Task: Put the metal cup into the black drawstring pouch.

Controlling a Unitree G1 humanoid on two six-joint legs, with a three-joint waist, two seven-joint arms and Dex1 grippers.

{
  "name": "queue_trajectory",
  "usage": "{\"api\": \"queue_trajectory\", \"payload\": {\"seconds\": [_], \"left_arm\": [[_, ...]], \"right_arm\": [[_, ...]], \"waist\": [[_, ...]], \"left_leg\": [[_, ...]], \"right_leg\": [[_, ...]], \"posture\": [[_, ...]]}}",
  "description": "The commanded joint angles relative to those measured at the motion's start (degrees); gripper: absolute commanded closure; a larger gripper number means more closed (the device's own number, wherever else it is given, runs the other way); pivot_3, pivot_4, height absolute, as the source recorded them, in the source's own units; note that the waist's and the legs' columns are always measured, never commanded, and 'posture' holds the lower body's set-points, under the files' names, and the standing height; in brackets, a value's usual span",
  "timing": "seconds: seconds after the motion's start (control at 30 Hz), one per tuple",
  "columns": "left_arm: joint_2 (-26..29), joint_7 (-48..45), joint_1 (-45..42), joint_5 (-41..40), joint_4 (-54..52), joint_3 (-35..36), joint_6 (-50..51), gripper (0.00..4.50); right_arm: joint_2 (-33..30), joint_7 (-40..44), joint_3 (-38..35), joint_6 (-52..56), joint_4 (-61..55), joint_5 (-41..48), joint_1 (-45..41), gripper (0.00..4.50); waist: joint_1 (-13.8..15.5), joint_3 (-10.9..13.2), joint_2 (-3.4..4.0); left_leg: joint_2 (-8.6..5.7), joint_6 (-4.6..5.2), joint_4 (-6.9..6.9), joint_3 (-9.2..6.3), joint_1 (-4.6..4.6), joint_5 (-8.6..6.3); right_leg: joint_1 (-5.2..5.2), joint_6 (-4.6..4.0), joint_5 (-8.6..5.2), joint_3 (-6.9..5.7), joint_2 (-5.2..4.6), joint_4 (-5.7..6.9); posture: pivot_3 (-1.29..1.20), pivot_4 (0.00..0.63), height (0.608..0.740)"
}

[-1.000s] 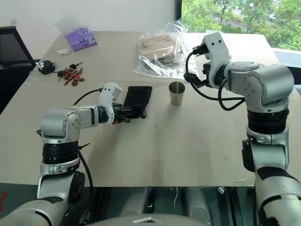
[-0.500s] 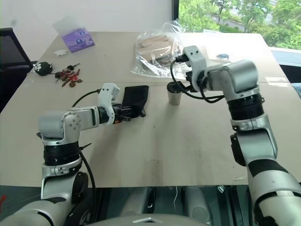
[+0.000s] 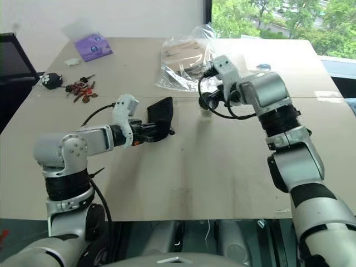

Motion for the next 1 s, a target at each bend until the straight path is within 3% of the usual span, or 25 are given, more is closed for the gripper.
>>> {"api": "queue_trajectory", "payload": {"seconds": [0.03, 0.23, 0.4, 0.47, 0.67, 0.87, 1.0], "left_arm": [[-0.42, 1.12, -3.36, -1.48, 2.83, 4.33, 3.94, 4.50], [-0.79, 2.82, -6.79, -1.72, 9.00, 2.08, 3.81, 4.50], [-5.50, 4.56, -13.34, -1.80, 20.55, 3.49, 4.02, 4.50], [-5.18, 2.61, -16.03, -2.34, 23.52, -1.07, 3.49, 4.50], [-1.37, -5.91, -24.34, -0.43, 33.56, -17.52, -4.47, 4.50], [-0.20, -15.90, -33.93, -0.06, 49.45, -25.80, -5.08, 4.50], [-0.82, -21.06, -38.48, 1.22, 56.80, -29.67, -6.50, 4.50]], "right_arm": [[-2.18, 0.04, -7.73, 0.61, -18.69, 4.36, 10.58, 4.47], [-3.09, -3.49, -18.76, 5.68, -47.76, 10.44, 31.46, 4.47], [4.30, -6.72, -28.77, 4.21, -64.40, 17.25, 47.93, 4.47], [6.89, -7.62, -28.43, 1.48, -68.07, 18.41, 52.65, 4.47], [12.35, -11.89, -19.18, -10.43, -66.69, 13.09, 59.73, 4.47], [18.30, -10.52, -12.50, -28.69, -52.88, 8.49, 60.05, 4.47], [23.26, -10.06, -12.47, -37.02, -45.62, 9.68, 58.53, 4.47]], "waist": [[0.33, 0.00, 0.00], [1.07, 0.01, 0.01], [1.16, 0.01, 0.01], [1.10, 0.01, 0.01], [0.12, 0.03, 0.04], [-0.48, 0.03, 0.05], [-0.55, 0.05, 0.06]], "left_leg": [[0.01, 0.00, 0.03, -0.06, -0.02, -0.01], [-0.04, 0.00, -0.08, -0.08, -0.14, -0.01], [-0.02, -0.01, 0.02, -0.06, -0.04, -0.01], [-0.05, 0.00, 0.02, -0.07, -0.03, -0.01], [-0.08, -0.02, 0.05, 0.14, 0.15, 0.01], [-0.16, -0.05, 0.06, 0.21, 0.17, 0.02], [-0.13, -0.05, 0.04, 0.20, 0.12, 0.02]], "right_leg": [[0.03, 0.00, 0.00, -0.06, 0.01, -0.04], [-0.06, 0.01, 0.00, -0.04, -0.06, -0.11], [0.02, 0.01, 0.00, -0.05, 0.01, -0.02], [0.04, 0.01, 0.00, -0.08, 0.03, 0.00], [0.01, 0.02, -0.01, 0.16, 0.09, 0.20], [-0.01, 0.03, -0.01, 0.20, 0.16, 0.22], [-0.09, 0.02, -0.02, 0.20, 0.20, 0.23]], "posture": [[0.00, 0.150, 0.740], [0.00, 0.150, 0.740], [0.00, 0.150, 0.740], [0.00, 0.150, 0.740], [0.00, 0.150, 0.740], [0.00, 0.150, 0.740], [0.00, 0.150, 0.740]]}}
